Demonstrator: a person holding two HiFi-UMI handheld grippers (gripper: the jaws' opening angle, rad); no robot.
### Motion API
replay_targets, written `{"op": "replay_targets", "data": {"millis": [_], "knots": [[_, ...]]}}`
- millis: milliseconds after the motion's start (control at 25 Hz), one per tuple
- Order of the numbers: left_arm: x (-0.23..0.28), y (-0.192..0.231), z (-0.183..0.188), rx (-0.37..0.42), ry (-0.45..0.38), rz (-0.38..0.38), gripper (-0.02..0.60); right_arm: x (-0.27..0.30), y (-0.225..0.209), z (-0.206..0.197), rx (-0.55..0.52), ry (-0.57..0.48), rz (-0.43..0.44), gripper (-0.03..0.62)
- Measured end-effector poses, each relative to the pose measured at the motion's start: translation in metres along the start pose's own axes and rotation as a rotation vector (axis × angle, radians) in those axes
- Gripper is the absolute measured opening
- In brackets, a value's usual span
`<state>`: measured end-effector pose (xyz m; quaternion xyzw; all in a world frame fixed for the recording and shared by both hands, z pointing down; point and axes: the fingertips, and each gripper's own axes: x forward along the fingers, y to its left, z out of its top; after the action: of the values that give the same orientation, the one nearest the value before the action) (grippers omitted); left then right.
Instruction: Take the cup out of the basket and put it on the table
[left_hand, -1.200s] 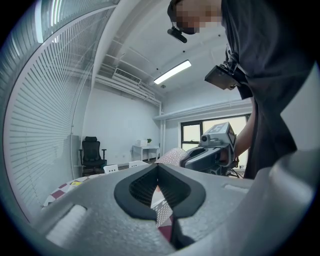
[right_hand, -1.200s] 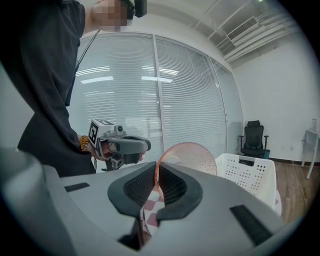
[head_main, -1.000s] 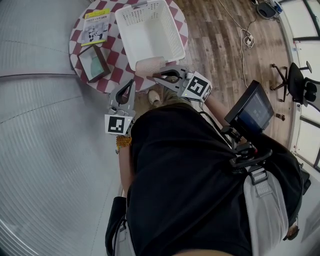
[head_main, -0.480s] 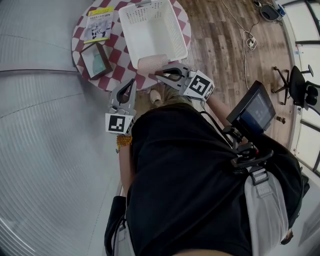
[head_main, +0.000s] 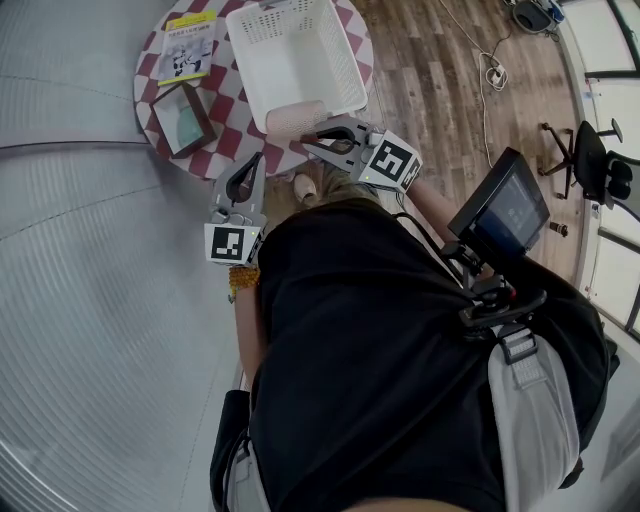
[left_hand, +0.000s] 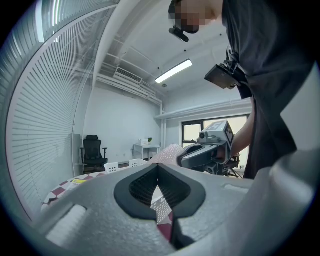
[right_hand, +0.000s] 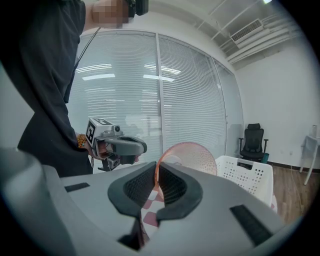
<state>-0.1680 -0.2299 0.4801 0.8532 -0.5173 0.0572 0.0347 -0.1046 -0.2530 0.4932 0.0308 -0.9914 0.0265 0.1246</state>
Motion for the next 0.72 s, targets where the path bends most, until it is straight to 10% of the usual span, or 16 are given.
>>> {"op": "replay_targets", "data": {"millis": [720], "knots": [[0.0026, -0.0018, 0.0004, -0.008, 0.011, -0.015, 0.005, -0.0015, -0.0055, -0.0002, 0.004, 0.014, -0.022, 0.025]]}}
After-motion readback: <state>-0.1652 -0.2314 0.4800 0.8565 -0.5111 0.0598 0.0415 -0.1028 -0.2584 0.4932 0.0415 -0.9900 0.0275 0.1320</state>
